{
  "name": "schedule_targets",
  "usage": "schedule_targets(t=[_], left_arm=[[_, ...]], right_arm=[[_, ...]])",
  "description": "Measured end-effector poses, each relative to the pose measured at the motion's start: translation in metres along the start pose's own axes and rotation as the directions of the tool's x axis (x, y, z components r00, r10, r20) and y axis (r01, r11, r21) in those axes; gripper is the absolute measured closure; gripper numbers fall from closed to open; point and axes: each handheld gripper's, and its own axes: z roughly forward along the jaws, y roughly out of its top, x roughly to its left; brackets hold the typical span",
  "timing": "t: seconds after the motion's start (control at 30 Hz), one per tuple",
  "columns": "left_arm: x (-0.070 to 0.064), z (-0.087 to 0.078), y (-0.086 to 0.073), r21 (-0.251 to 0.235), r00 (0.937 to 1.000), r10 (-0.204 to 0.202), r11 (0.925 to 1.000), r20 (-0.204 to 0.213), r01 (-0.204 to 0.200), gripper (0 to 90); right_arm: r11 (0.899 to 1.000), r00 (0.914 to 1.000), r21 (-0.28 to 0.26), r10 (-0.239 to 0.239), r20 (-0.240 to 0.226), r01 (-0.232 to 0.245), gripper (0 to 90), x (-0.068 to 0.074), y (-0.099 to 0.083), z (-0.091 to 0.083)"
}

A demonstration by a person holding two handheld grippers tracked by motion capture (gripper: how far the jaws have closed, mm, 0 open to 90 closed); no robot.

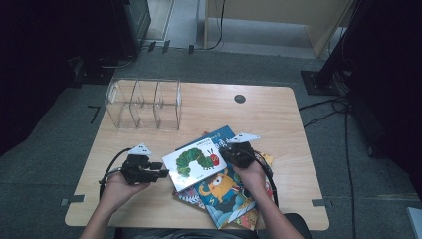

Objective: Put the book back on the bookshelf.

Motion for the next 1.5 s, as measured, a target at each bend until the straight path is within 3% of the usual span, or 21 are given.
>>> schedule_targets(t=[0.13, 0.33, 0.67, 0.83, 1.1, 1.5], left_arm=[[0.012, -0.001, 0.009, 0.000, 0.9998, -0.013, 0.9999, 0.015, 0.013, 46.2], [0.029, 0.009, 0.031, 0.015, 0.9996, 0.004, 0.9999, 0.027, -0.004, 39.3], [0.035, 0.029, 0.055, 0.046, 0.9986, 0.033, 0.9983, 0.040, -0.035, 32.9], [0.035, 0.041, 0.061, 0.082, 0.9976, 0.052, 0.9951, 0.045, -0.055, 32.4], [0.035, 0.053, 0.062, 0.125, 0.9973, 0.044, 0.9908, 0.058, -0.051, 32.4], [0.027, 0.058, 0.054, 0.161, 0.9923, 0.030, 0.9858, 0.120, -0.049, 31.0]], right_arm=[[1.000, 1.0000, -0.006, 0.001, 0.006, -0.001, 90.0, 0.002, -0.008, -0.009], [0.999, 0.9996, -0.022, 0.024, 0.017, -0.024, 90.0, 0.008, -0.025, -0.031], [0.998, 0.9985, -0.045, 0.051, 0.019, -0.050, 90.0, 0.020, -0.046, -0.053], [0.999, 0.9994, -0.038, 0.034, 0.007, -0.034, 90.0, 0.033, -0.051, -0.053], [1.000, 0.9996, -0.019, 0.004, -0.029, -0.004, 90.0, 0.049, -0.052, -0.044], [0.999, 0.9966, -0.007, -0.033, -0.075, 0.033, 90.0, 0.055, -0.041, -0.029]])
